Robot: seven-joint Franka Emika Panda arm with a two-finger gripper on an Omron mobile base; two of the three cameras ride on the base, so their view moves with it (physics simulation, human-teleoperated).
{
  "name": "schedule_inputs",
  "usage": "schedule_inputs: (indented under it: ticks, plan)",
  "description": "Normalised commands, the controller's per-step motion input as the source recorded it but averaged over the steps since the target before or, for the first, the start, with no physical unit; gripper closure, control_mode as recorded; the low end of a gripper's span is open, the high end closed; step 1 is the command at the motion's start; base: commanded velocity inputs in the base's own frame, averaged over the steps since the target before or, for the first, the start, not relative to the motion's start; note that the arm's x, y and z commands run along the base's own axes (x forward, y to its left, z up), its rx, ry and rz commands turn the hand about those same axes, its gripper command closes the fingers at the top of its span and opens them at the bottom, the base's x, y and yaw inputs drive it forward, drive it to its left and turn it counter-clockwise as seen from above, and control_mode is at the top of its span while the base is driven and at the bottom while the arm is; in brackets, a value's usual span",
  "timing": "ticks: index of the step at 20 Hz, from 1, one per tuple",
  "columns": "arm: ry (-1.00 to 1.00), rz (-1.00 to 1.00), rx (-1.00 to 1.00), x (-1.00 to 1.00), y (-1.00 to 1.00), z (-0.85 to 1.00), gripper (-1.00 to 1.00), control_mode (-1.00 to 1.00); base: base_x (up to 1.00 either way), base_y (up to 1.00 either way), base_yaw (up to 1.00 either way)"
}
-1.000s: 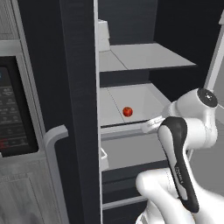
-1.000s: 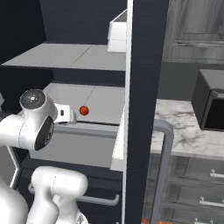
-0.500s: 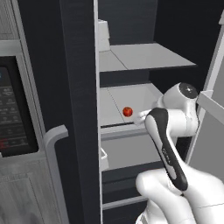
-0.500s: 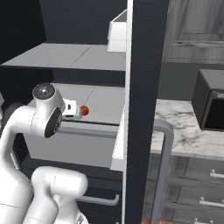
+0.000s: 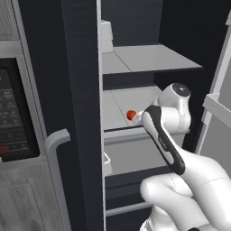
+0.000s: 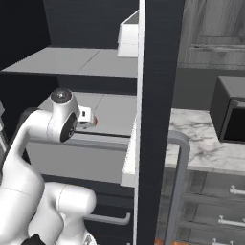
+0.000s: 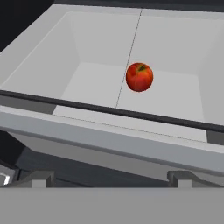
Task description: Retrieve the kiwi and apple from the fridge and place them into the bowl on the dining table.
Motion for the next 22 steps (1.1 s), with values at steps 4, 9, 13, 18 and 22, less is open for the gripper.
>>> schedule_inputs:
  ticks: [4,9,13,18,22]
  plan:
    - [0.00,0.00,0.00,0.43,0.00,-0.24,-1.00,-1.00,0.00,0.00,0.00]
    - [0.00,0.00,0.00,0.42,0.00,-0.19,-1.00,-1.00,0.00,0.00,0.00]
    - [0.00,0.00,0.00,0.45,0.00,-0.17,-1.00,-1.00,0.00,0.00,0.00]
    - [0.00,-0.01,0.00,0.43,0.00,-0.18,-1.00,-1.00,0.00,0.00,0.00]
    - [0.00,-0.01,0.00,0.39,0.00,-0.19,-1.00,-1.00,0.00,0.00,0.00]
